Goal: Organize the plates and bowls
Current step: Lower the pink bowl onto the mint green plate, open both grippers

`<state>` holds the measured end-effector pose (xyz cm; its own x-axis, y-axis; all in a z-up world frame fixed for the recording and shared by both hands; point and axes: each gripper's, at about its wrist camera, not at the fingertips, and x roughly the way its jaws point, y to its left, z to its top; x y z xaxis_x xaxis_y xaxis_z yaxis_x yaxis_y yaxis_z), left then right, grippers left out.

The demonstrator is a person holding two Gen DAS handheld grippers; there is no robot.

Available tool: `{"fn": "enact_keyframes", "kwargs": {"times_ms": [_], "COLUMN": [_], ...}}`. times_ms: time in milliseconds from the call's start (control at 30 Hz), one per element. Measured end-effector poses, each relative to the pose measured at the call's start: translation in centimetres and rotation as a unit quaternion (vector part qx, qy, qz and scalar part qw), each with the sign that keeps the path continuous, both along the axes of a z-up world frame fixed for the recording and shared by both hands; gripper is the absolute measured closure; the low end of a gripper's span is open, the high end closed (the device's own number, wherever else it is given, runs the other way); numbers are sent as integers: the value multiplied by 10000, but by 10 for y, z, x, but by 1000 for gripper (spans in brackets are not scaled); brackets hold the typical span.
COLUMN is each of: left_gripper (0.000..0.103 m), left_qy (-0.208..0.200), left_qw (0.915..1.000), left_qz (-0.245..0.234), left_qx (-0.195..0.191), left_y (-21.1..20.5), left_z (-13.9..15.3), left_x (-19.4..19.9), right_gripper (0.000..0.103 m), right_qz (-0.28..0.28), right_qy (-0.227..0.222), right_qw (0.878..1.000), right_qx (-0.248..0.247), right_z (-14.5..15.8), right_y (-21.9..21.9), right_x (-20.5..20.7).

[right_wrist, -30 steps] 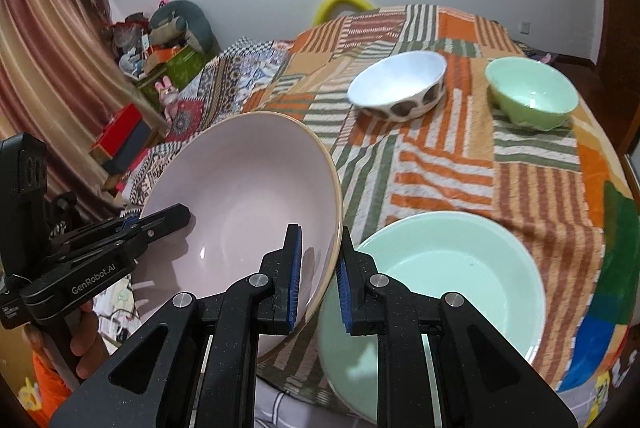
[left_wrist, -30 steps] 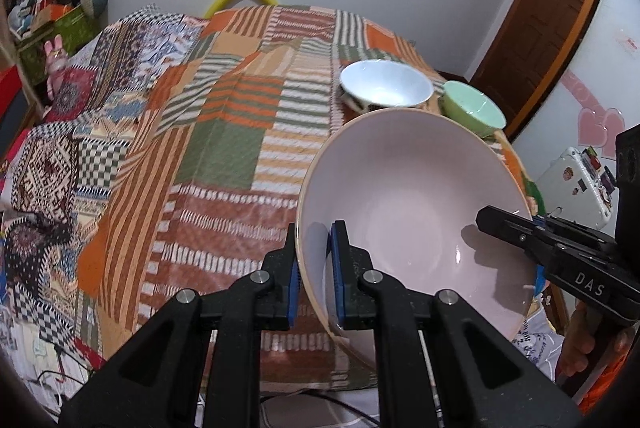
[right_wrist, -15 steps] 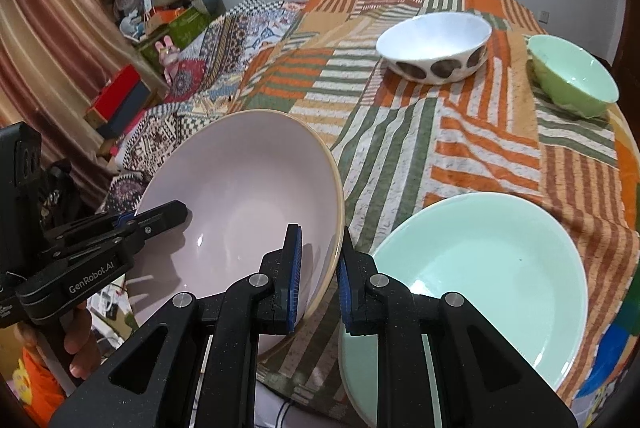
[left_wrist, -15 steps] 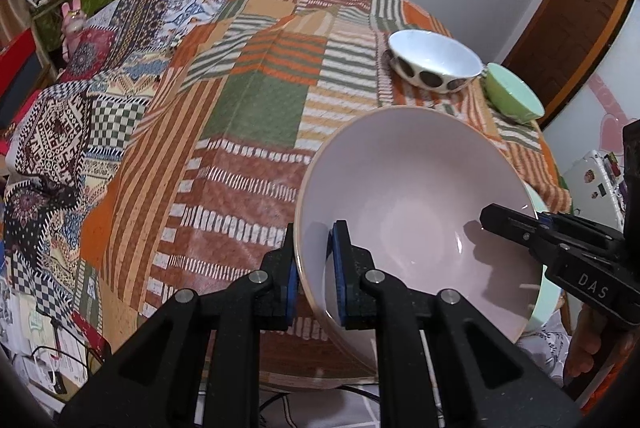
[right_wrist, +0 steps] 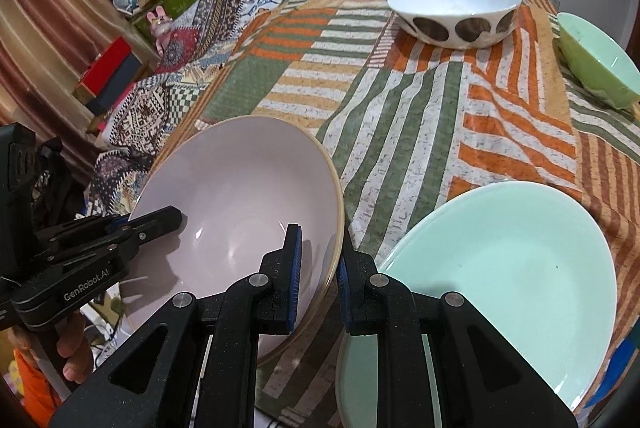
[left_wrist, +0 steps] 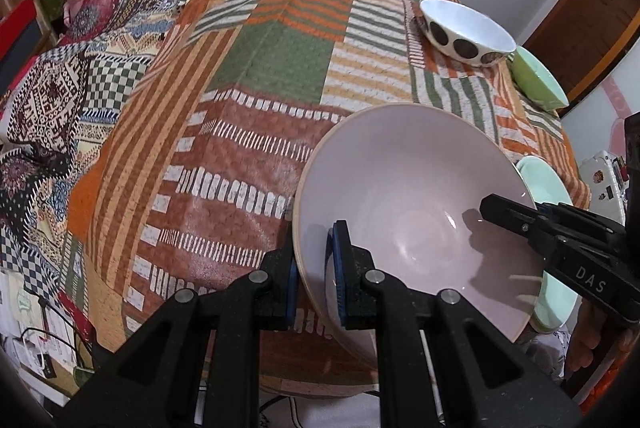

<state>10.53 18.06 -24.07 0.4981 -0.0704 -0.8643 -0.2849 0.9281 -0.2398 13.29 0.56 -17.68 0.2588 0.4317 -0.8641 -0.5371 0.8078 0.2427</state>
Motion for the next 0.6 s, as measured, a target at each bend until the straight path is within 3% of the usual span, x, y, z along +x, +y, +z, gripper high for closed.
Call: {"fn": "enact_keyframes", "kwargs": {"times_ms": [433,600], "left_gripper": [90,87], "left_qy": [30,-5], "left_qw": [9999,9996], "left_qz": [94,77], "left_qx": [-111,282], "left_y": [4,2], "left_z": [-6,7], "left_x": [-1,-5], "right_gripper": [86,84], "right_qz": [162,178], "right_qy": [-26,-169], "right_qw": [9999,9997], "right_qx": [-28,-46], "right_z": [-3,5], "right_y": [2,0], "right_x": [-1,-2]}}
